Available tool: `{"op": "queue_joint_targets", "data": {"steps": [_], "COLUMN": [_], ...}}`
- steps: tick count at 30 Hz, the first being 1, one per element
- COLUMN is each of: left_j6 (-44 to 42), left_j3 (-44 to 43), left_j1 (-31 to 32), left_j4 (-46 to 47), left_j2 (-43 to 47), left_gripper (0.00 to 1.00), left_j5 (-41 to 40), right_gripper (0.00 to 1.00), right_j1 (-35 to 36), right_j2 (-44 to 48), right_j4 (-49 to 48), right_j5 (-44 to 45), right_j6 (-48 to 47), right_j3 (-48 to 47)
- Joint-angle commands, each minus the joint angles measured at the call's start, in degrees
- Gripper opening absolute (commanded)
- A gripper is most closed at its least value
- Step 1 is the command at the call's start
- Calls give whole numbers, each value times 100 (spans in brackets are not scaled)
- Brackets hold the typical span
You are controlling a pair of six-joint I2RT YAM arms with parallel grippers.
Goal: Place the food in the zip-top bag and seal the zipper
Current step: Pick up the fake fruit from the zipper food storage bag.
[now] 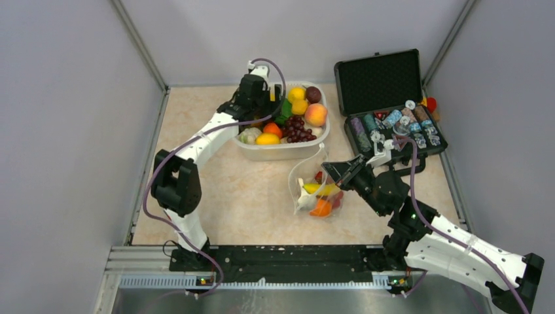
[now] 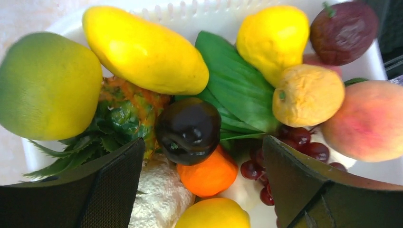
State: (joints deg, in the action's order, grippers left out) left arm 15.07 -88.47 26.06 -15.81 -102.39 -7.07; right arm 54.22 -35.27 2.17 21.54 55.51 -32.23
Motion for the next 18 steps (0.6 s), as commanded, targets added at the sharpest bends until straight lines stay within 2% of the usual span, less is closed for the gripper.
{"op": "queue_joint_targets", "data": {"steps": [1,4,7,11,16,18], "left_j6": [-51,-379,-443,-425,-412,-436], "left_j3": [-240,-309,-347,-343,-374,-370], "left_j1": [9,8,-2,1,4,2], "left_j4": [207,159,28,20,-51,-46], "left_j2": [-221,-414,-591,-726,-832,-833], "left_gripper": [92,92,92,91,71,67], "left_j5": [-183,-229,-553,-576,-475,-444], "right_gripper": [0,0,0,0,0,0], "right_j1": [36,36,41,38,37,41], "right_j2": [56,68,109,147,166,175], "right_j4": [-235,-235,-235,-235,-94,-69], "right_j5": [39,38,47,82,86,87], "right_j6": [-94,-95,-82,-58,-41,-34], "right_j3": [-136,-135,-107,-56,-65,-63]}}
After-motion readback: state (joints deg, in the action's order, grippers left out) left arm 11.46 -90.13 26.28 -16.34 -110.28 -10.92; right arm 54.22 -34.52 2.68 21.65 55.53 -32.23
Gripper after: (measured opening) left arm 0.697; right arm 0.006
